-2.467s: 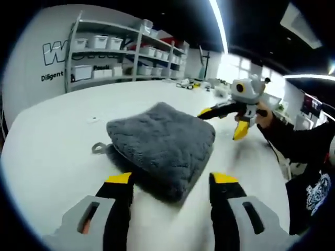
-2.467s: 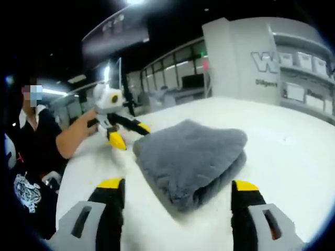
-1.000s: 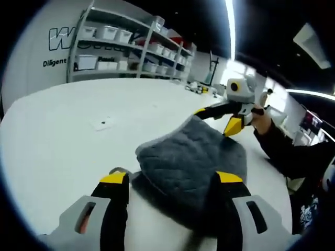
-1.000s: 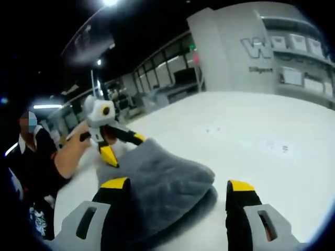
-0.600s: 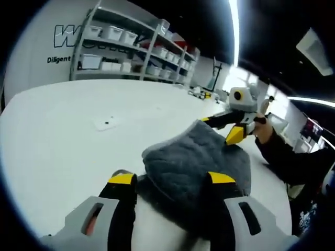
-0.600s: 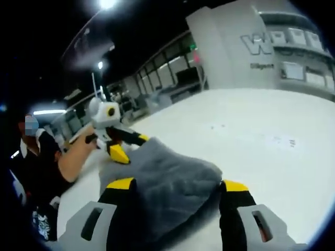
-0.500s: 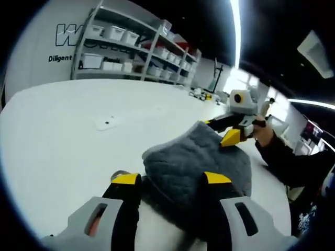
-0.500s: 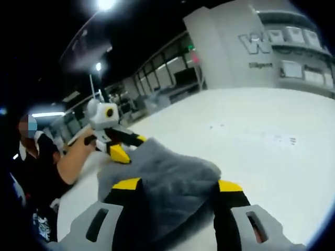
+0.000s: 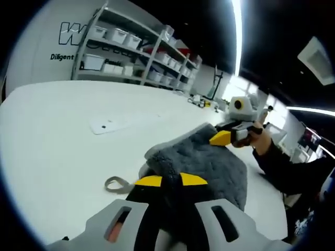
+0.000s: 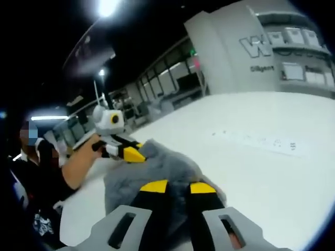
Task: Open the folded towel by lifting each exposed corner and separating the folded layers until the towel lies flat within the target outline without major curled edges
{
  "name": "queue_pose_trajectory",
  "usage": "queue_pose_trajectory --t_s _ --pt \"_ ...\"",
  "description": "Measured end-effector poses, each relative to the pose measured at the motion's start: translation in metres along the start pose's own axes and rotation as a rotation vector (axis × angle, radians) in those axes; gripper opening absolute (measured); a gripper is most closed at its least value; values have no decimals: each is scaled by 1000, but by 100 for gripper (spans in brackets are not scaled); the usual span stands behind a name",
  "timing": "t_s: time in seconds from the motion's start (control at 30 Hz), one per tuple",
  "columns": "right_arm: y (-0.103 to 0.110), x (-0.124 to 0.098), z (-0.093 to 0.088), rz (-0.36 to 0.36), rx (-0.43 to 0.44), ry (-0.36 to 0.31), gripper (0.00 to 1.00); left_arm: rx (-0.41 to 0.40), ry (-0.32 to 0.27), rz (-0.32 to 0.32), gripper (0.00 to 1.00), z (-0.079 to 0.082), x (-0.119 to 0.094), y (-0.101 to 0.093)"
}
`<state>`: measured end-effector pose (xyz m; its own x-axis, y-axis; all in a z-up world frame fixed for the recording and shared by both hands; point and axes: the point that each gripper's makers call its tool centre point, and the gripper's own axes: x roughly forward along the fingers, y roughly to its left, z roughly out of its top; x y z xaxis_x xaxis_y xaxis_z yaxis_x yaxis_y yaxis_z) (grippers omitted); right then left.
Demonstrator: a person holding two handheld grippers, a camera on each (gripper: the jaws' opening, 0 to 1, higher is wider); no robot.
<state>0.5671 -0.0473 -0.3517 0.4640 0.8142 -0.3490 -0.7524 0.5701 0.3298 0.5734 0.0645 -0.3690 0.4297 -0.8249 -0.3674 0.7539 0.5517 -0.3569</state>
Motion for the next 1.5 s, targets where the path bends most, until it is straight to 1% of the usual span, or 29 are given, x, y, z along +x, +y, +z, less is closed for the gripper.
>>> queue_pose_trajectory --t_s 0.13,0.27,0.37,0.7,0.8,0.83,0.87,0.9,0.93,1.07,1.13,1.2,1.3,1.5 --pt "3 -2 3 11 -10 -8 5 18 -7 -15 6 1 -1 -3" --pt "8 -2 6 15 -28 -17 4 36 -13 -17 5 4 -4 -4" --pt "10 -2 10 21 -35 -31 3 42 -28 -11 4 9 -6 -2" --pt "22 -9 19 25 -92 -54 1 95 -64 3 4 18 -14 -10" --pt "27 -10 23 25 -109 -54 1 140 -69 24 4 21 -15 -11" --pt "28 -10 24 24 -116 -54 1 180 -81 45 4 23 -16 -9" --pt "31 -11 25 22 -128 -60 1 203 -86 60 4 24 -16 -11" --pt "32 -12 25 24 -134 -61 1 201 -75 67 4 21 -15 -13" --pt "33 -12 25 25 -136 -61 1 217 -71 77 4 20 -16 -13" --pt "36 -14 23 18 -145 -58 1 209 -75 70 4 19 -20 -18" --pt "38 -16 24 18 -147 -67 2 208 -81 69 4 20 -22 -20" --pt "46 -20 27 27 -164 -93 2 229 -92 76 4 25 -27 -26" --pt "52 -23 29 23 -193 -101 2 261 -113 77 4 29 -35 -34" --pt "68 -30 33 25 -248 -121 2 302 -140 74 4 30 -48 -47"
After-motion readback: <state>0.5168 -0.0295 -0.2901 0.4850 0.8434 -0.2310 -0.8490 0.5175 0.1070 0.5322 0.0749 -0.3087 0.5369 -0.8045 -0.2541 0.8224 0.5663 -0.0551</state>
